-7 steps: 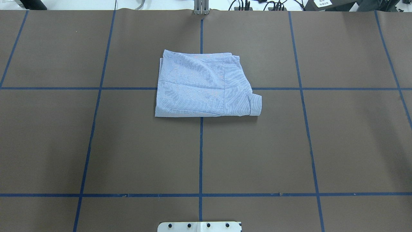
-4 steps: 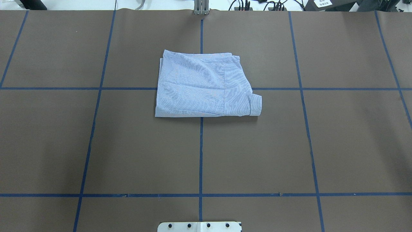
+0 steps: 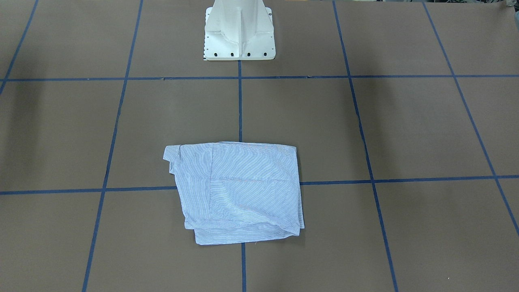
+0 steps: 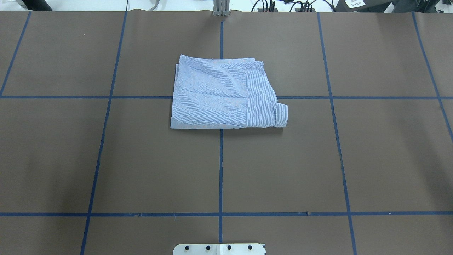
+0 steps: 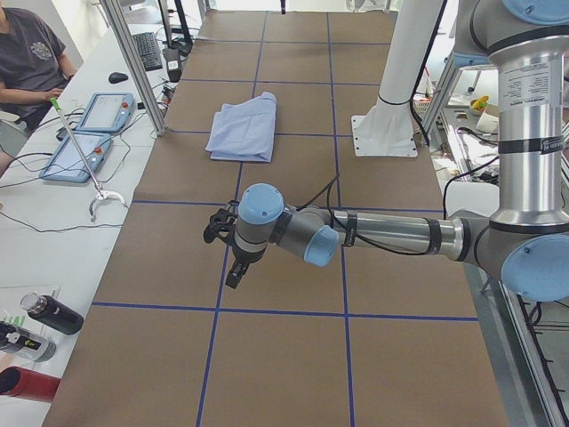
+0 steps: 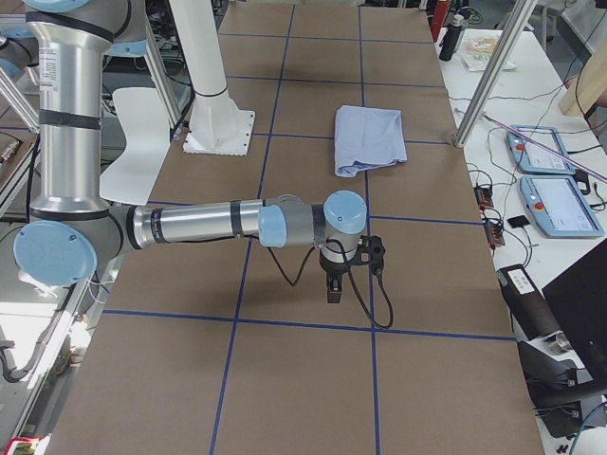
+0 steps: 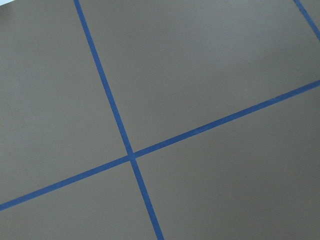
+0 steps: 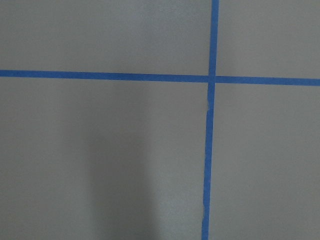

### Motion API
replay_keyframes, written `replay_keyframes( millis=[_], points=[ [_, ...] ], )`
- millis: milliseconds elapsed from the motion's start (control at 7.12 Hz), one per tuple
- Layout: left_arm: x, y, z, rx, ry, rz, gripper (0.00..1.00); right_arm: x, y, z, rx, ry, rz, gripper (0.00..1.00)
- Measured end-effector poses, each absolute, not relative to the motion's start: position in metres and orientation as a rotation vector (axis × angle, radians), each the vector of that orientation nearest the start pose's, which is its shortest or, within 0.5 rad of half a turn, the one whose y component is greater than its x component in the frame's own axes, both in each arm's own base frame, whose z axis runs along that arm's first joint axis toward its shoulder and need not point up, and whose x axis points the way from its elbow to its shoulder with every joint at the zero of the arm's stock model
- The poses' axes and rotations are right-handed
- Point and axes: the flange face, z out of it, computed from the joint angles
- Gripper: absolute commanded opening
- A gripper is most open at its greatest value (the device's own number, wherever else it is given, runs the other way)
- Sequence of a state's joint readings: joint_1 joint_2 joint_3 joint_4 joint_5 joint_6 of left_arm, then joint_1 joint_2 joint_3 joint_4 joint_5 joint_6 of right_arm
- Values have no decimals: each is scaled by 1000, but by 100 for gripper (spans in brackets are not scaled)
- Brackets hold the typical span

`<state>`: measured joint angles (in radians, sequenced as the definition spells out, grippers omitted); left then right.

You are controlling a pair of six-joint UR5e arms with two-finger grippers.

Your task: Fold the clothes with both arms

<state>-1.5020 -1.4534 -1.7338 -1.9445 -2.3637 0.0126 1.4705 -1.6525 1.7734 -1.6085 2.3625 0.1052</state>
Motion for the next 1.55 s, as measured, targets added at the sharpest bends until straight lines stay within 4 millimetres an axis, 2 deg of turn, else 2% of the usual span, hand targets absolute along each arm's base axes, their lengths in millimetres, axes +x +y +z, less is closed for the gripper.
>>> replay_keyframes(
  millis=[422,562,843,1546],
  points=[
    [-28,-458,592,345,863,228,100,15,-460,598,-5,-826,-27,100],
    [-29,-457,593,316,870,167,100,16,-459,598,-4,-828,-27,100],
    [-32,-458,585,296,848,59,100,16,-460,595,3,-826,-30,100],
    [-33,-460,573,314,834,36,100,17,-464,590,20,-819,-43,100]
  ],
)
